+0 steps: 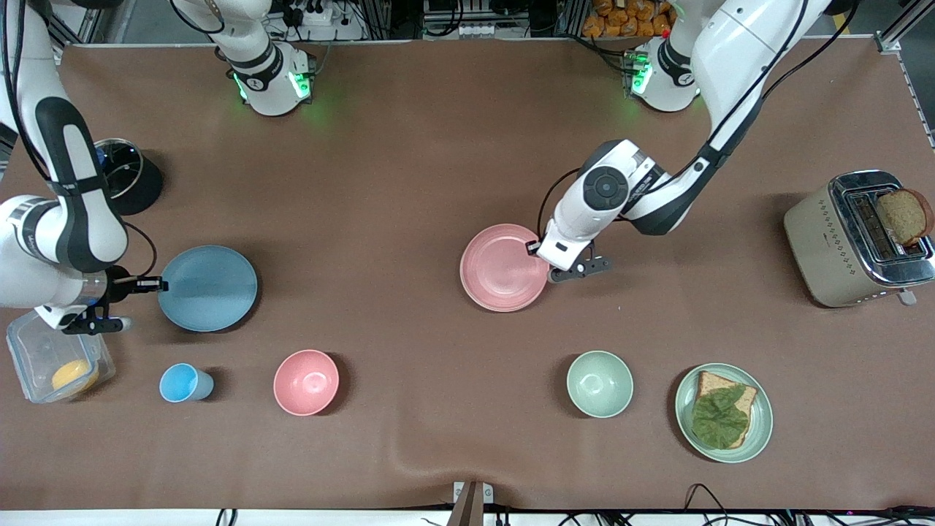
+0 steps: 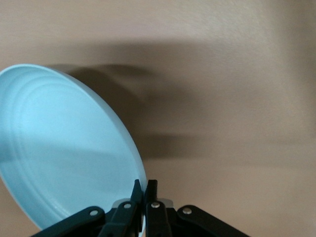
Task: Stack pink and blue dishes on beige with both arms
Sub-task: 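Set the pink plate on the beige plate with the left gripper, then withdraw, then carry the blue plate onto the pink plate with the right gripper and release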
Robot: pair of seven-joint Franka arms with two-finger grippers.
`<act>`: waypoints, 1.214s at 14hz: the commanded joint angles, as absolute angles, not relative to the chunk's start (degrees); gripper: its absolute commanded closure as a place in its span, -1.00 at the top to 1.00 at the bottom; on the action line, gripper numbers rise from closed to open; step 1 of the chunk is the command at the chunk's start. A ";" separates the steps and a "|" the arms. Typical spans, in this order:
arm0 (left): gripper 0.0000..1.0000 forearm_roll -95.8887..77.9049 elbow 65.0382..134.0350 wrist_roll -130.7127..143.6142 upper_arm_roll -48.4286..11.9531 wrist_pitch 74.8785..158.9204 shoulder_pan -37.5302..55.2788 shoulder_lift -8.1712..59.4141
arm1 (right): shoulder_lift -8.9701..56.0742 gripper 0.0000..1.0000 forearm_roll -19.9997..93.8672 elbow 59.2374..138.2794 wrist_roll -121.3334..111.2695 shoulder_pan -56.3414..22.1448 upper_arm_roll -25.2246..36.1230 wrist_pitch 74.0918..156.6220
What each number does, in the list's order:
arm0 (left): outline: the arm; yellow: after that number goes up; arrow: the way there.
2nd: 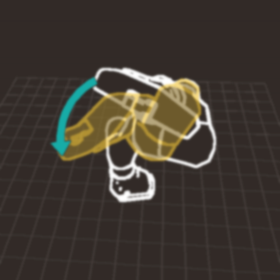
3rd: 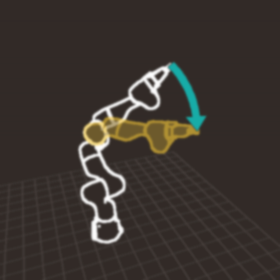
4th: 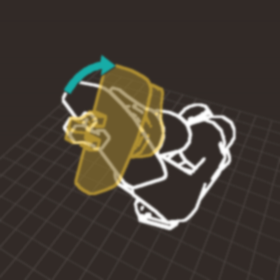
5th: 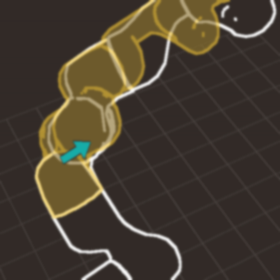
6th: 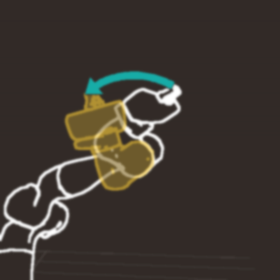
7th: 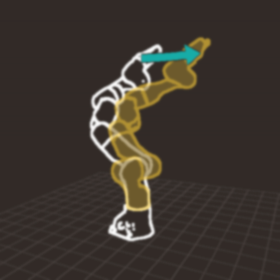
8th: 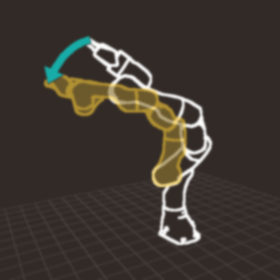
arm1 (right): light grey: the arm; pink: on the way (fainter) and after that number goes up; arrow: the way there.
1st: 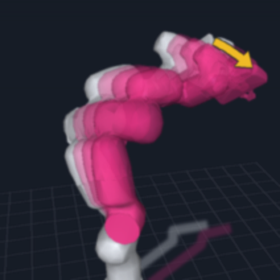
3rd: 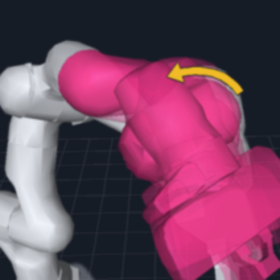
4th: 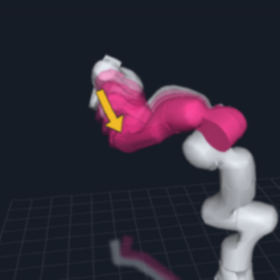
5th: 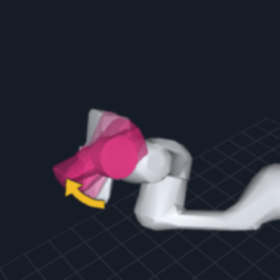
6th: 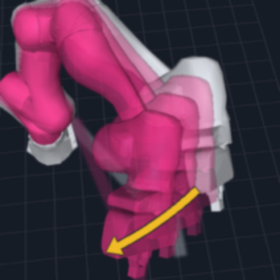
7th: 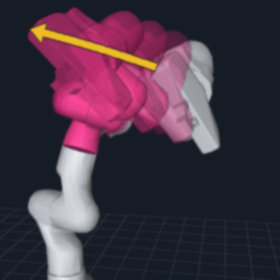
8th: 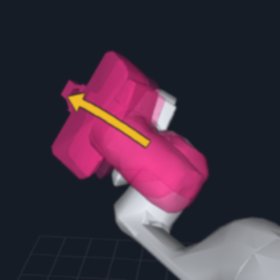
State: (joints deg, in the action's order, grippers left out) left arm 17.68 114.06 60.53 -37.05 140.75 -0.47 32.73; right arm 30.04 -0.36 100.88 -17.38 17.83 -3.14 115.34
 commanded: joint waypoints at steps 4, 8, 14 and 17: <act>0.99 22.41 109.78 69.06 -36.65 140.80 1.23 36.04 | 24.88 -1.00 4.11 98.71 -15.91 15.73 -5.01 104.52; 1.00 22.06 108.28 70.06 -37.00 135.99 -0.35 25.88 | 23.91 -1.00 9.13 97.47 -11.79 13.28 -5.10 100.38; 1.00 21.71 96.53 49.09 -37.00 115.08 -10.53 15.30 | 22.59 -1.00 18.34 97.47 -1.95 5.82 -5.10 99.23; 1.00 20.31 92.73 39.32 -37.18 108.74 -15.98 12.58 | 23.11 -1.00 24.94 97.64 5.86 -1.81 -5.01 102.90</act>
